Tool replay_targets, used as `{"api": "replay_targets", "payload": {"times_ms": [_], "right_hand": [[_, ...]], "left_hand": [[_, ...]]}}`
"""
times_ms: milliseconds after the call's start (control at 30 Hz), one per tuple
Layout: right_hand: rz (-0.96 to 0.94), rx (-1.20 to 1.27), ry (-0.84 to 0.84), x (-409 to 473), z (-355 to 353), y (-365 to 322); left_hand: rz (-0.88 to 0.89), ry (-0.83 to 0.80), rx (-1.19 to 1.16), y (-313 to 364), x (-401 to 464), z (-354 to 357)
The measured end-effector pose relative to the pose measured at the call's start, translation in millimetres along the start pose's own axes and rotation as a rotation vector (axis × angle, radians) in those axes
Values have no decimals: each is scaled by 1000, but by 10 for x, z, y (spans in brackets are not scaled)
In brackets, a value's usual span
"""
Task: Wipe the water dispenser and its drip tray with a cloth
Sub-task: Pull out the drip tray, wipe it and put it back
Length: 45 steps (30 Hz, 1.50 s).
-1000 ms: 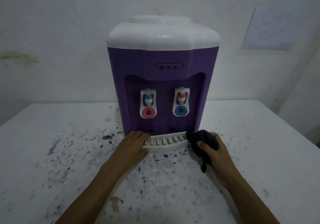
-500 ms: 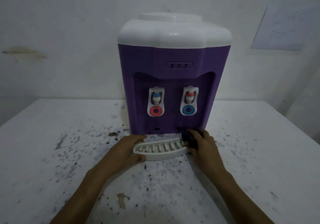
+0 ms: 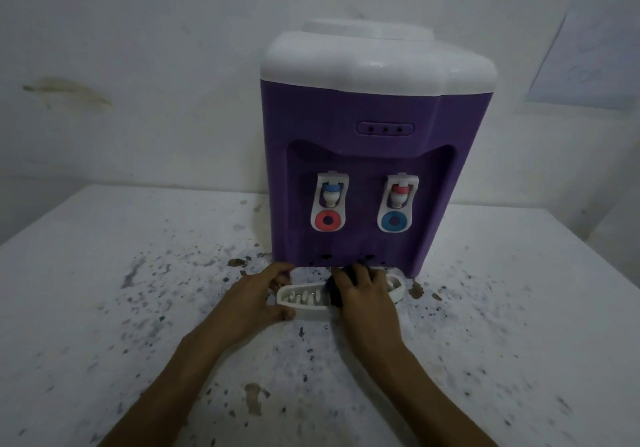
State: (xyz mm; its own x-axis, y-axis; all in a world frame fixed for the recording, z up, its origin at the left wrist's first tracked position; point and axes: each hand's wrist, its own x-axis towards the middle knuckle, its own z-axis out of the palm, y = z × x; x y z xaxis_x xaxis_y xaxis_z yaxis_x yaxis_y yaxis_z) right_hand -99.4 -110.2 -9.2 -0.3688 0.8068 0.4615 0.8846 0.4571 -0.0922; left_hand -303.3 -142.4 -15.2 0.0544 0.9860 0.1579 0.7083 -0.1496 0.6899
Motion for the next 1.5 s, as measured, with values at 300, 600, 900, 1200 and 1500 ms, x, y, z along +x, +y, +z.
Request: {"api": "replay_targets", "payload": {"times_ms": [300, 600, 900, 1200, 1500], "right_hand": [[-314, 295, -82, -45, -40, -112], [-318, 275, -219, -54, -210, 685], [-163, 124, -262, -126, -418, 1424], [-230, 213, -60, -273, -282, 953], [-121, 245, -10, -195, -258, 931]], "left_hand": [[-14, 47, 83, -3, -42, 35], [8, 31, 180, 35, -69, -14], [-16, 26, 162, 1, -43, 6], [-30, -9, 171, 10, -30, -15], [-24, -14, 31, -12, -25, 15]]}}
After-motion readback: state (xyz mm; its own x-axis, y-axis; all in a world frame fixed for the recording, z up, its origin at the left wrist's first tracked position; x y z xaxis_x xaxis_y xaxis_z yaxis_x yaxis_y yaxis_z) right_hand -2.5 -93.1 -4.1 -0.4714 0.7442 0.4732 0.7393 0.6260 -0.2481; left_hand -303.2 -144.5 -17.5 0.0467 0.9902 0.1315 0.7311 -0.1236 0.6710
